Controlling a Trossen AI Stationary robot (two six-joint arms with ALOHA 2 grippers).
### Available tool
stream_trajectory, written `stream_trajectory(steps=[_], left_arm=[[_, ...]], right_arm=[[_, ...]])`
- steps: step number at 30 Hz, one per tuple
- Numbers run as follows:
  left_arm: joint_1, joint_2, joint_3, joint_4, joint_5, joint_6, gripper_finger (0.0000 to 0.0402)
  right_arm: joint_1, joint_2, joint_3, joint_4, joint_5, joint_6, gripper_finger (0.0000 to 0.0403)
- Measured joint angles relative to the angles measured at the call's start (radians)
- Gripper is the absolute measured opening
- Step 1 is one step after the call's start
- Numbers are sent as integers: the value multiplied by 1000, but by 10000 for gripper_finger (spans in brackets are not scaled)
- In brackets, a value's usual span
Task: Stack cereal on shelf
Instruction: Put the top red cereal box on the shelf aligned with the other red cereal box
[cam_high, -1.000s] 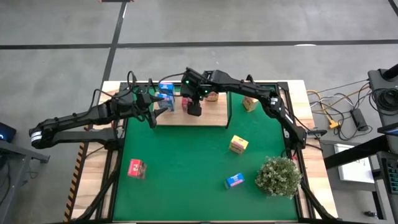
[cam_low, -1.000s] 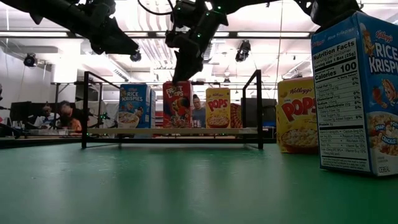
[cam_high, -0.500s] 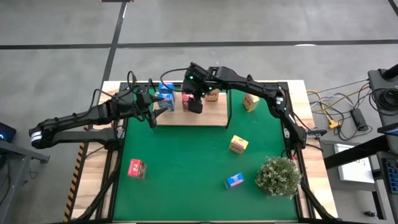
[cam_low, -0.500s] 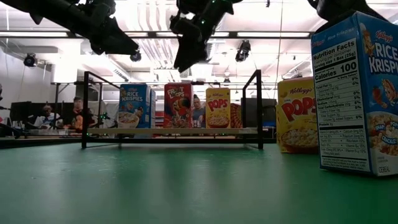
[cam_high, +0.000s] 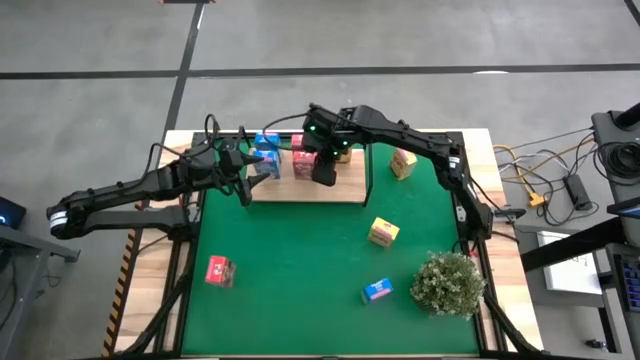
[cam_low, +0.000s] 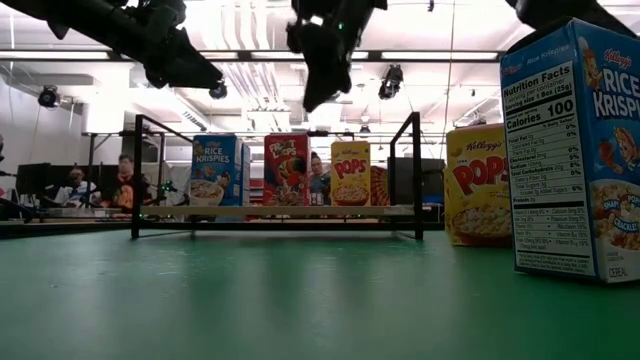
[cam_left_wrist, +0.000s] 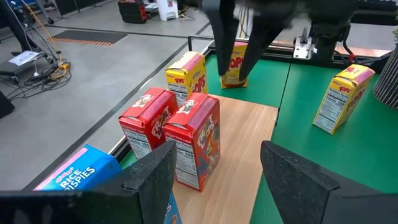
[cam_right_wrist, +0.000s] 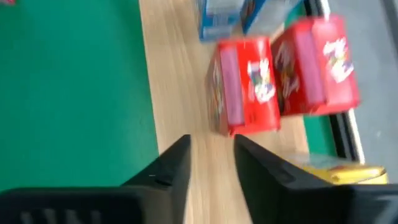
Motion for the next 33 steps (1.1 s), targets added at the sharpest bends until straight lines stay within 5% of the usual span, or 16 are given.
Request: stream_trajectory(steps=[7, 33], left_arm=[[0, 0, 0, 0, 0, 0, 217], [0, 0, 0, -2, 0, 0, 217]], right_arm=[[-23, 64, -8, -9, 103, -31, 14], [-28, 79, 2, 30, 135, -53, 13]])
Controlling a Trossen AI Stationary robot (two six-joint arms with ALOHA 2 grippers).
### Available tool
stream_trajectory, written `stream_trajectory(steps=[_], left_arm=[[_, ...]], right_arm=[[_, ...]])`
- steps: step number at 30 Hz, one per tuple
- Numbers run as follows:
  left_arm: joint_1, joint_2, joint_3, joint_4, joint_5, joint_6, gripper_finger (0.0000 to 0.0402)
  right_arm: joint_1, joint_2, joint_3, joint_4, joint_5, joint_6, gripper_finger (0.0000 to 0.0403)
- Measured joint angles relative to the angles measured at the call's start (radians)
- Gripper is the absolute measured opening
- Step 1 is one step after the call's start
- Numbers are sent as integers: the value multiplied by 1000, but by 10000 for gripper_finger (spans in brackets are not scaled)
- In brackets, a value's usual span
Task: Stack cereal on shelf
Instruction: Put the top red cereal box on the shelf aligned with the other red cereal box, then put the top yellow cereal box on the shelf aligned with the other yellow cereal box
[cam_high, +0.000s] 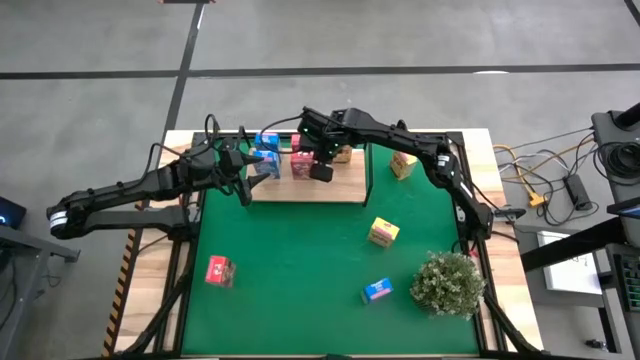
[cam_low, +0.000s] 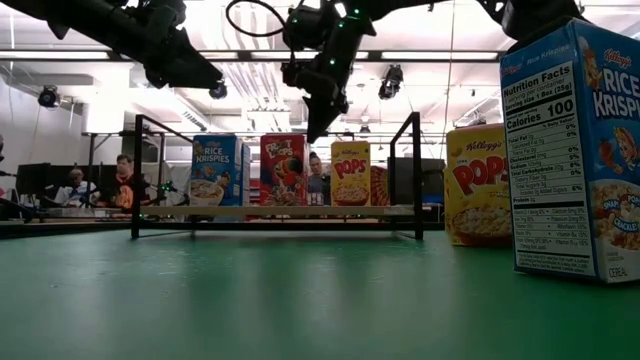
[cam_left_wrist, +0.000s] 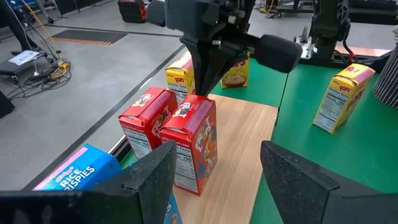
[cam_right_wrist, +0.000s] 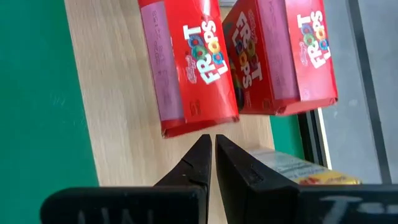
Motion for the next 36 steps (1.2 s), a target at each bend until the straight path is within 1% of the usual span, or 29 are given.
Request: stream_trajectory(steps=[5, 10, 15, 20, 24, 29, 32, 36], left_arm=[[0, 0, 0, -1, 0, 0, 217], [0, 0, 0, -1, 0, -5, 217], [0, 0, 0, -3, 0, -13, 217], [-2, 0, 0, -19, 0, -16, 217], [-2, 0, 0, -17, 0, -16, 217], [-2, 0, 0, -18, 0, -16, 217], [-2, 0, 0, -18, 0, -16, 217], [-2, 0, 0, -17, 0, -15, 217]], right_arm=[[15, -29, 5, -20, 2, 52, 13], [75, -66, 6, -59, -21, 152, 13], [154, -95, 6, -169, -61, 246, 13], [220, -117, 6, -310, -65, 347, 13], [244, -148, 5, -350, -64, 403, 13], [227, -214, 3, -350, -64, 413, 12], [189, -256, 3, -351, -39, 412, 9], [101, -296, -1, -351, -28, 411, 9]])
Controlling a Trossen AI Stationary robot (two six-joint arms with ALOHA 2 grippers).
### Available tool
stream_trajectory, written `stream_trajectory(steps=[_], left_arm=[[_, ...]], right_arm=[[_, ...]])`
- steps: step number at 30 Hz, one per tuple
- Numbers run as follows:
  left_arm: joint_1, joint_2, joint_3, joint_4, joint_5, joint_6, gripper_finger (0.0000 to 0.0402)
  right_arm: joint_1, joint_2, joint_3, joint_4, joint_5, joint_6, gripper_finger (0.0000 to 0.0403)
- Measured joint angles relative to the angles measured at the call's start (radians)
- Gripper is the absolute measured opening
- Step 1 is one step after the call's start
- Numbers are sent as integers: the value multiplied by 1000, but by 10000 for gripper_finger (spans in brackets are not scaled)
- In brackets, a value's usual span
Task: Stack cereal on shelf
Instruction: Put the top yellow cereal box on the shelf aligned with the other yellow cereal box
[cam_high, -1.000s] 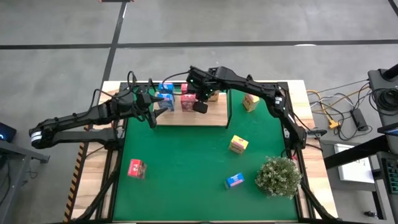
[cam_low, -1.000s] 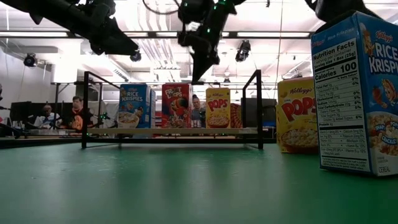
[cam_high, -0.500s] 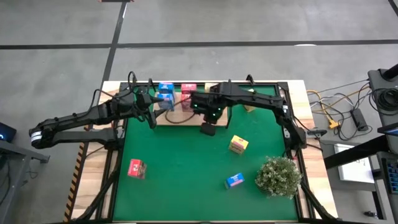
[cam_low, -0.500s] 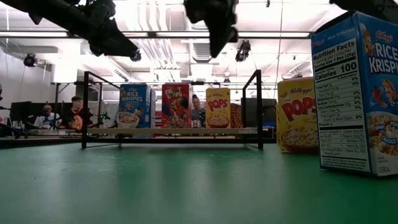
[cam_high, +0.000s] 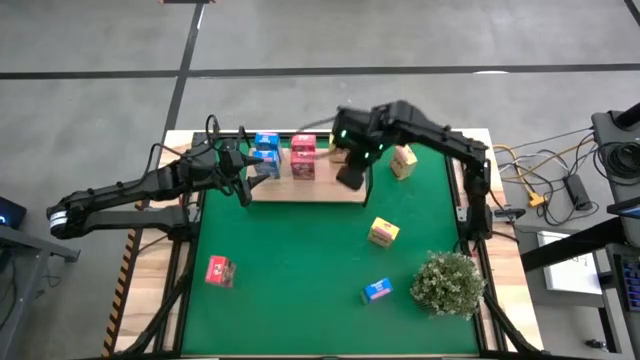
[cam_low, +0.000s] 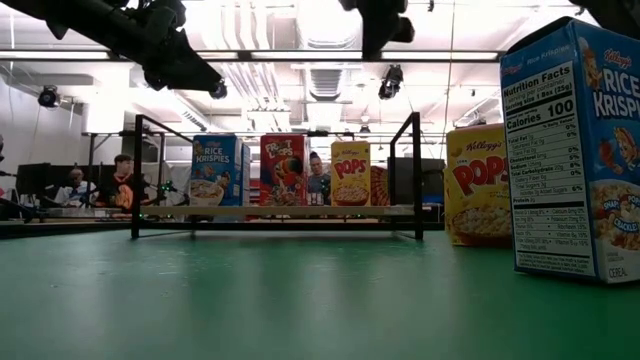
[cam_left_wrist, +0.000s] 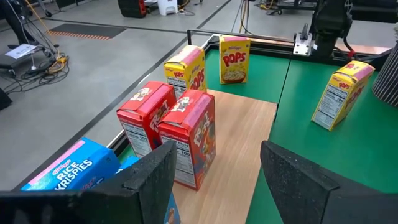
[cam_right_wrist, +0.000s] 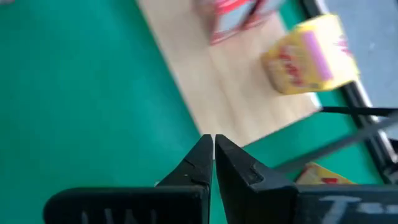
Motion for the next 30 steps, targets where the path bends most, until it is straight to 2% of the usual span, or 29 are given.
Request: stream_trajectory(steps=[9, 16, 22, 26, 30], left_arm=[[0, 0, 0, -6, 0, 0, 217], [0, 0, 0, -26, 0, 1, 217], [0, 0, 0, -27, 0, 1, 217], [0, 0, 0, -29, 0, 1, 217], [0, 0, -2, -28, 0, 1, 217]], right_arm=[[-254, -12, -52, 1, -10, 12, 9], [-441, -12, -235, 1, -7, 27, 9], [-535, -21, -396, 0, -1, 27, 11], [-563, -59, -490, 0, 3, 27, 36], [-561, -125, -562, 3, 39, 46, 88]])
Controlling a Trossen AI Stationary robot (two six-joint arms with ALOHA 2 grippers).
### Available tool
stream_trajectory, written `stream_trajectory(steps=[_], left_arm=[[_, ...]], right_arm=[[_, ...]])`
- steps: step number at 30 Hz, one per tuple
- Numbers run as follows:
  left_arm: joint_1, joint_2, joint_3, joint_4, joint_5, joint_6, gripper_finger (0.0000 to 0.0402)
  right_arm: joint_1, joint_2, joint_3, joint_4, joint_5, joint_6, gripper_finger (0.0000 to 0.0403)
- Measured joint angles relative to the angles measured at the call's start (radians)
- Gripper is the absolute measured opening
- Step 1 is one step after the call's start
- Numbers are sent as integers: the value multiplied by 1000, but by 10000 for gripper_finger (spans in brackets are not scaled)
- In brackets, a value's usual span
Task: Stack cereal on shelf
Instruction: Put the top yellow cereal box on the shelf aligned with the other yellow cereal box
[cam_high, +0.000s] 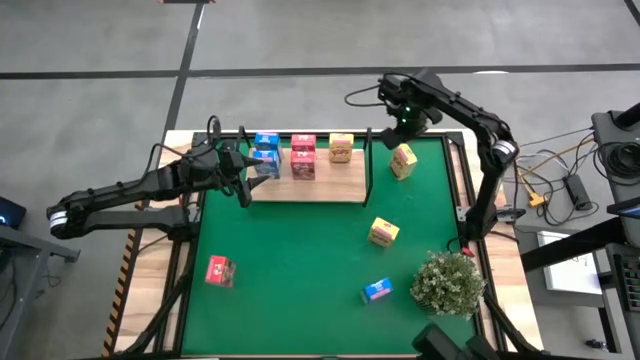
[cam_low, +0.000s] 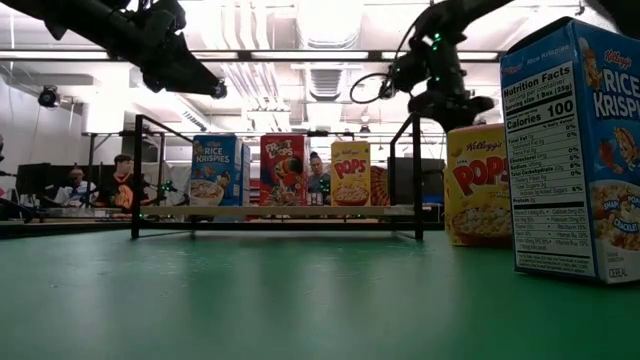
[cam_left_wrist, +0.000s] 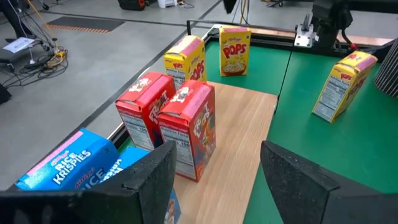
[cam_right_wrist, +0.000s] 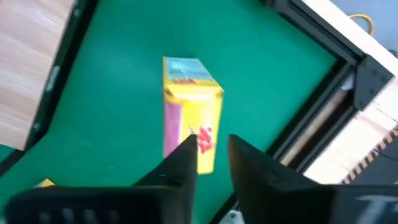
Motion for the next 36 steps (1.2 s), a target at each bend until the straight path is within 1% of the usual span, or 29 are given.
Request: stream_trajectory(steps=[5, 8, 12, 15, 21, 31, 36], left_arm=[[0, 0, 0, 0, 0, 0, 217], [0, 0, -1, 0, 0, 0, 217], [0, 0, -2, 9, 0, 4, 217], [0, 0, -2, 15, 0, 5, 217], [0, 0, -2, 18, 0, 8, 217], [0, 0, -2, 17, 0, 7, 217], [0, 0, -2, 14, 0, 7, 217]], right_arm=[[-1, -90, -98, 71, 3, 15, 166], [1, -135, -168, 137, -17, 15, 206], [2, -167, -252, 202, -31, 15, 246], [2, -168, -295, 225, -31, 9, 264], [2, -160, -339, 267, -31, -24, 274], [2, -161, -338, 277, -31, -29, 274], [2, -166, -338, 274, -32, -4, 274]])
